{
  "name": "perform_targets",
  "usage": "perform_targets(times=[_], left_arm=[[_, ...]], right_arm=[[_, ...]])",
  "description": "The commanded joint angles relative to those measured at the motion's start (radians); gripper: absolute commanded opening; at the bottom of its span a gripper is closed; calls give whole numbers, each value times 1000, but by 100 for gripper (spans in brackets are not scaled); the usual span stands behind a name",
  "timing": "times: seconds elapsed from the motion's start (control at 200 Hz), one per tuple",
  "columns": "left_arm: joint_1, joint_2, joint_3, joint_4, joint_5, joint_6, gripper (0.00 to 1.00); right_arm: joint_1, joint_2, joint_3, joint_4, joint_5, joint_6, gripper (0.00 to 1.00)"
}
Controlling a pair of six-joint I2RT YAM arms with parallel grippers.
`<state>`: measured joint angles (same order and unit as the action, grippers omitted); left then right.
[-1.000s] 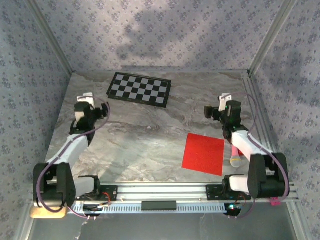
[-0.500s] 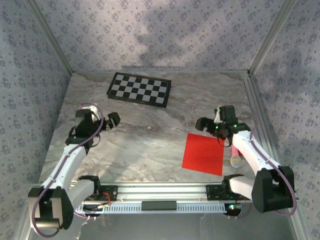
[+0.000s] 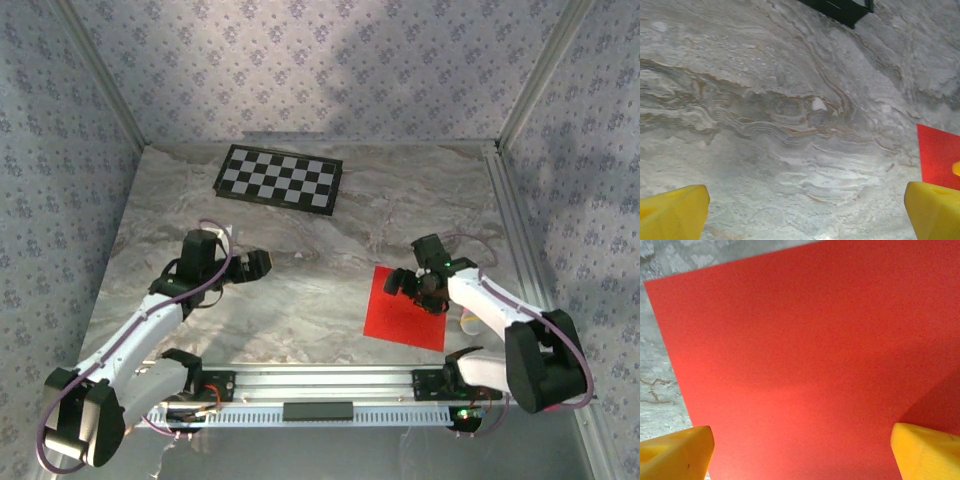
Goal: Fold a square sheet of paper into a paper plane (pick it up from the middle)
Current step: Move the square sheet of paper to the center of the table.
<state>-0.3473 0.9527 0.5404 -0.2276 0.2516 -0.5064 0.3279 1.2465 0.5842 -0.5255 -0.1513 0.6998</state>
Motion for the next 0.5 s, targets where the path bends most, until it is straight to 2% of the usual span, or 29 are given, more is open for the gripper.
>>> perform_targets(times=[0.0,0.26,0.495], left_arm=[[-7,-1,46,-44,-78,13,100],[-7,-5,97,-91,-113,20,100],[-6,-36,139,-142,-209,23,100]], right_arm=[[39,49,5,50,-29,65,93],[130,185,34,199,-54,192,89],[282,371,208,246,-66,241,86]])
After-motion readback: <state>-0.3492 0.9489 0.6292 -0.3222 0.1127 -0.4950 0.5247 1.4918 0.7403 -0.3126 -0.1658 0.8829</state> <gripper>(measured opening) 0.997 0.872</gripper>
